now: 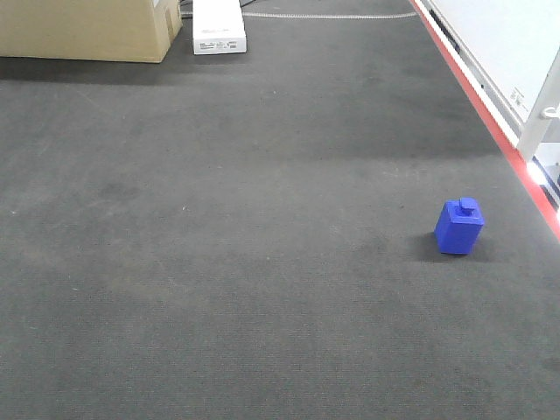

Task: Pour parts from conveyor to right shelf
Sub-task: 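Raise the right arm and move the right gripper above the blue block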

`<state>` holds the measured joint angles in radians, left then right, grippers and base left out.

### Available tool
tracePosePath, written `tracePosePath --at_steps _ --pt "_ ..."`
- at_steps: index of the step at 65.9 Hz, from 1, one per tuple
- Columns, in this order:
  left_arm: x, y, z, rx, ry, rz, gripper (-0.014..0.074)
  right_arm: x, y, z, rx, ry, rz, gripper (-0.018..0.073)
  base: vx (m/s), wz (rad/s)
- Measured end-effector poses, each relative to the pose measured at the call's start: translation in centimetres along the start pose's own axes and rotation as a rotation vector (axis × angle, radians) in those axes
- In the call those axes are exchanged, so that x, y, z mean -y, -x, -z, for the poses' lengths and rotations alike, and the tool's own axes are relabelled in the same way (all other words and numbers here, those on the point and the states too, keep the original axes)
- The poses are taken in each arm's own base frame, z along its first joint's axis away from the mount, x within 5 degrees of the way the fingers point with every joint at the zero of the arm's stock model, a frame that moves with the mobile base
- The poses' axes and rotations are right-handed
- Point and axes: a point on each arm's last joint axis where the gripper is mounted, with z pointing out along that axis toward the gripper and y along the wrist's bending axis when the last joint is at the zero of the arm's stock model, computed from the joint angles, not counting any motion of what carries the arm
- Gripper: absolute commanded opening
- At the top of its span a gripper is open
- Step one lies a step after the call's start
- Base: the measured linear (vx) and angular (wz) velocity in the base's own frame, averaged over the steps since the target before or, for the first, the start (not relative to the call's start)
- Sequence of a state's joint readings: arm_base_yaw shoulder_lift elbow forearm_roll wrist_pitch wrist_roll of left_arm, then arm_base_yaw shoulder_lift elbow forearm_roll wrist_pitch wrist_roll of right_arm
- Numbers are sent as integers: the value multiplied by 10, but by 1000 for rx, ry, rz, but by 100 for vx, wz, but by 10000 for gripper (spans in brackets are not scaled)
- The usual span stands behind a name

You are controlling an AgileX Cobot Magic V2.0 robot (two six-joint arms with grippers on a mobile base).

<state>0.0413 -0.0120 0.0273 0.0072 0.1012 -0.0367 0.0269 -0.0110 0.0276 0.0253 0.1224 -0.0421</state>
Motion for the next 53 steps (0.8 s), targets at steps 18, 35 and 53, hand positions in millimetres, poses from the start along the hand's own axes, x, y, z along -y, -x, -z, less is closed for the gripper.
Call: tracePosePath --at_steps 18,35,53 --pt "0 0 0 0 0 0 -6 0 0 0 0 0 0 -5 0 0" --pt "0 0 0 0 0 0 -6 0 1 0 8 0 0 -5 0 0" --pt "0 0 0 0 0 0 -6 1 19 2 211 -8 -34 -5 0 0"
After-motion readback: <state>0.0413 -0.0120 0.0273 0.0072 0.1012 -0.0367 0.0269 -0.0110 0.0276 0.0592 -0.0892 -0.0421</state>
